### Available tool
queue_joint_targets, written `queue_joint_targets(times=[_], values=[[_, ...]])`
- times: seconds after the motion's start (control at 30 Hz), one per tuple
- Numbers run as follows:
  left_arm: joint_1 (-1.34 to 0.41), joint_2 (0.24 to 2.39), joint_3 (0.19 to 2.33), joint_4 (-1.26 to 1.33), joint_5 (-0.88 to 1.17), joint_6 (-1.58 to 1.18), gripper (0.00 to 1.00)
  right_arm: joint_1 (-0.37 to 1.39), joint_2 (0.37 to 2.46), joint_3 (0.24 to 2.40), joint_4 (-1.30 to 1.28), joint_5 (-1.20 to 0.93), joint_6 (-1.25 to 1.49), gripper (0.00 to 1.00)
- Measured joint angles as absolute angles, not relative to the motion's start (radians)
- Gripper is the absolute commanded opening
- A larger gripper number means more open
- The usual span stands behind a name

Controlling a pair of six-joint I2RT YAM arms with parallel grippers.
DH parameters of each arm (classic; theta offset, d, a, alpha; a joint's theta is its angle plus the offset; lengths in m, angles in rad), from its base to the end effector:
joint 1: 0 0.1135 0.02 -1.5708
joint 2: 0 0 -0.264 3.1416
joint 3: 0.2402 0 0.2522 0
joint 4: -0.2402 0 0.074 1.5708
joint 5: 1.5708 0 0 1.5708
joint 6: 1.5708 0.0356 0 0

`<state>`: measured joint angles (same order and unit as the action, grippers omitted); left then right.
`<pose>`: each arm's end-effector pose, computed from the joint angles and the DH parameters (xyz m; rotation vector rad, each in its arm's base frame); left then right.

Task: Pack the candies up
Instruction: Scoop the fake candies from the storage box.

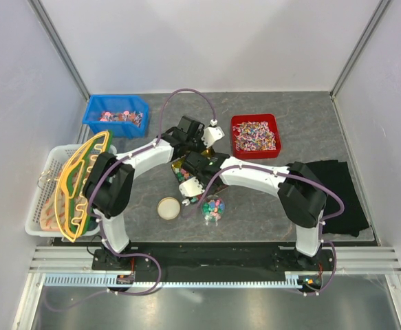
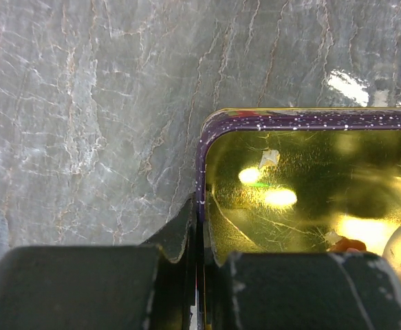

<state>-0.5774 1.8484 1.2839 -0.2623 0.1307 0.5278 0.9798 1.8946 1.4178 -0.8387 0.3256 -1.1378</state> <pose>0.3372 -0.2252 0.2066 1.3093 2.0066 -0.1799 0.2192 0.3062 0.2004 -2.4743 1.4600 -0.4994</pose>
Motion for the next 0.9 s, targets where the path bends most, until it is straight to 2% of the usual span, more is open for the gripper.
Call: queue_joint_targets(times=[0.9], values=[[-0.569, 1.877, 1.269, -0.255, 0.11, 0.49, 0.02, 0.862, 1.951, 1.565, -0.941, 0.114, -0.874, 0.0]])
